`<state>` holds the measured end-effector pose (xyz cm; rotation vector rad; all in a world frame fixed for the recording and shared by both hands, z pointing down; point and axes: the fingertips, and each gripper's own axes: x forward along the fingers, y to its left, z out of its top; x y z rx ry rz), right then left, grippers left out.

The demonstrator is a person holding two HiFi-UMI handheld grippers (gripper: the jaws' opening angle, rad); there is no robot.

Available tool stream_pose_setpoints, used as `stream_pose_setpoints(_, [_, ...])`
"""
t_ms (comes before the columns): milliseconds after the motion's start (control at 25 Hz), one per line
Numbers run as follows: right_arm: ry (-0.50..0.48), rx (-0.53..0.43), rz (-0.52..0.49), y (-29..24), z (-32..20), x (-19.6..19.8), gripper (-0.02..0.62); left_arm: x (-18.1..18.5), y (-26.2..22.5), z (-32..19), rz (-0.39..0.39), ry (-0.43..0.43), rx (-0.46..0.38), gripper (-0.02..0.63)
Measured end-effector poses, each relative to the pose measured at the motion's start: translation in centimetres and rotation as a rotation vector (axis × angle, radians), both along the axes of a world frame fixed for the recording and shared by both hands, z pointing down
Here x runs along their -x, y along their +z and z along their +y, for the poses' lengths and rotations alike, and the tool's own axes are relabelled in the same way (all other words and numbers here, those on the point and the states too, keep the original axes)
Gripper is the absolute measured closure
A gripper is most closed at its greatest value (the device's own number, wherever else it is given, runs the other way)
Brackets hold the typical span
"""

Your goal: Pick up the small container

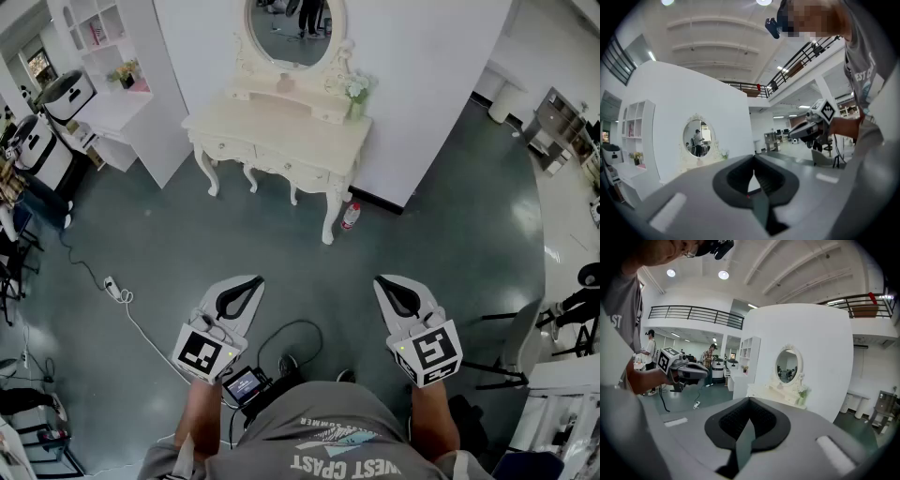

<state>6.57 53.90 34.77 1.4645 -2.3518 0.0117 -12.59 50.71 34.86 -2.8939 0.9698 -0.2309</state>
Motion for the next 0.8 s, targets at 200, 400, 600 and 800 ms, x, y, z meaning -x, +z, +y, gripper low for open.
stream_pose_setpoints(200, [0.002, 0.003, 0.001, 0.2, -0.9, 0.5, 0.596, 0.7, 0.3, -1.0, -0.01, 0.008, -0.031, 0.604])
stream_pose_setpoints(400, [0.009, 0.005, 0.004, 0.5, -1.7, 1.4, 0.595, 1.3, 0.4, -1.8, 0.004, 0.009, -0.003, 0.604])
stream_pose_setpoints(600, [0.021, -0.002, 0.007, 0.2, -2.6, 2.3, 0.595, 2.2, 0.5, -3.0, 0.005, 0.028, -0.025, 0.604])
stream_pose_setpoints(800, [0.035, -0.018, -0.016, 0.1, -3.2, 3.8, 0.594, 3.5, 1.1, -3.6, 0.022, 0.044, 0.006, 0.604])
